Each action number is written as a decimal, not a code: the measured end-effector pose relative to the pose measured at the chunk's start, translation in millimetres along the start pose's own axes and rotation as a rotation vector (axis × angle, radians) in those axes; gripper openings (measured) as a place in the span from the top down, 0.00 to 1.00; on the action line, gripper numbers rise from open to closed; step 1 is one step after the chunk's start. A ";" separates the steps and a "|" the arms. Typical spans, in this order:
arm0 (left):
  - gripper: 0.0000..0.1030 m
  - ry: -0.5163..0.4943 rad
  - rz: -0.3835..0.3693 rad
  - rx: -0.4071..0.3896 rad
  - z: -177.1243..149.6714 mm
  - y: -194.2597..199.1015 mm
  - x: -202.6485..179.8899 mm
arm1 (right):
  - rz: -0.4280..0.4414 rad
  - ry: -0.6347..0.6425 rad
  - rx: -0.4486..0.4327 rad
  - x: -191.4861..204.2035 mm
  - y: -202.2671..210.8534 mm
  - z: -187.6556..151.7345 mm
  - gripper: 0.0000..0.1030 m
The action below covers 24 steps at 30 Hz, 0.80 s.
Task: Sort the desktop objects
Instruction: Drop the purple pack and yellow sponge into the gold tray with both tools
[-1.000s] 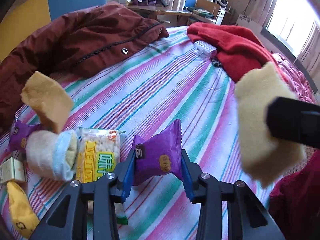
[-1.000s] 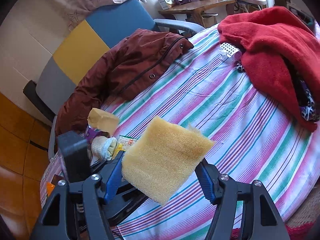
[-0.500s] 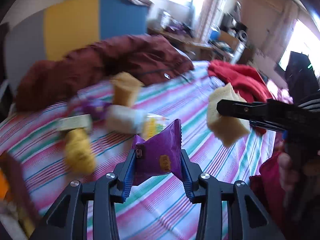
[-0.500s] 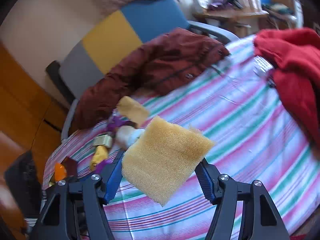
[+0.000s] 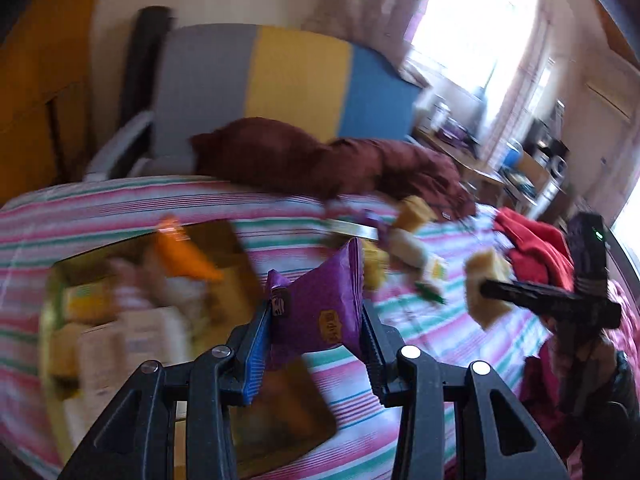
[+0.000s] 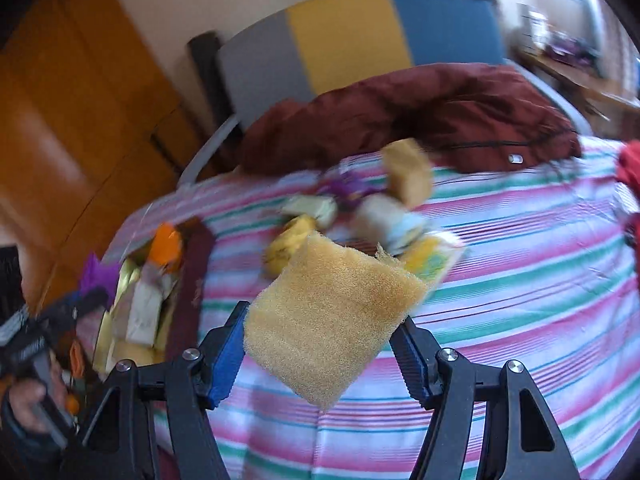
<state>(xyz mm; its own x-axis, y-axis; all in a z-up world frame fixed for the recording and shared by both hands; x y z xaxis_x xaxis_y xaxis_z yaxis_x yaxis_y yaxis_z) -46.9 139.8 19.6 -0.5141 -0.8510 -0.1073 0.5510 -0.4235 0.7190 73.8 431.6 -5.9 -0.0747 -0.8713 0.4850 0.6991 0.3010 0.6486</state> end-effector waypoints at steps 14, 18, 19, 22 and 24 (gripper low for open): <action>0.55 0.168 0.208 0.042 5.7 -33.1 152.3 | 0.200 0.261 0.174 171.7 -95.4 -11.0 0.32; 0.41 0.246 0.173 0.088 4.4 -54.4 178.4 | 0.194 0.264 0.213 188.3 -119.8 -17.5 0.26; 0.40 0.255 0.175 0.091 2.8 -55.5 181.4 | 0.187 0.260 0.220 190.0 -122.8 -19.2 0.26; 0.34 0.278 0.164 0.082 -5.6 -51.4 188.2 | 0.180 0.256 0.245 189.4 -129.5 -26.2 0.18; 0.33 0.316 0.161 0.075 -11.7 -45.7 192.7 | 0.181 0.246 0.255 186.7 -133.1 -28.6 0.15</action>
<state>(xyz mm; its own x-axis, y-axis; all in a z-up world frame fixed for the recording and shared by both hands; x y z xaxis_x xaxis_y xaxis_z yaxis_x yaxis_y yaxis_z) -163.5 -8.5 -42.0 -0.1891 -0.9640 -0.1870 0.5531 -0.2619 0.7909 -12.9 217.8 -18.5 0.2274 -0.8528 0.4701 0.4842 0.5178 0.7052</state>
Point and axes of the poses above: each gripper's, at about its wrist camera, not at the fingertips, and y roughly against the way its jaws point, x to its left, z to its top, the point moved 1 cm from there along -y, roughly the way its jaws point, and after that the axes turned 11 degrees about z, right-handed, at the moved point
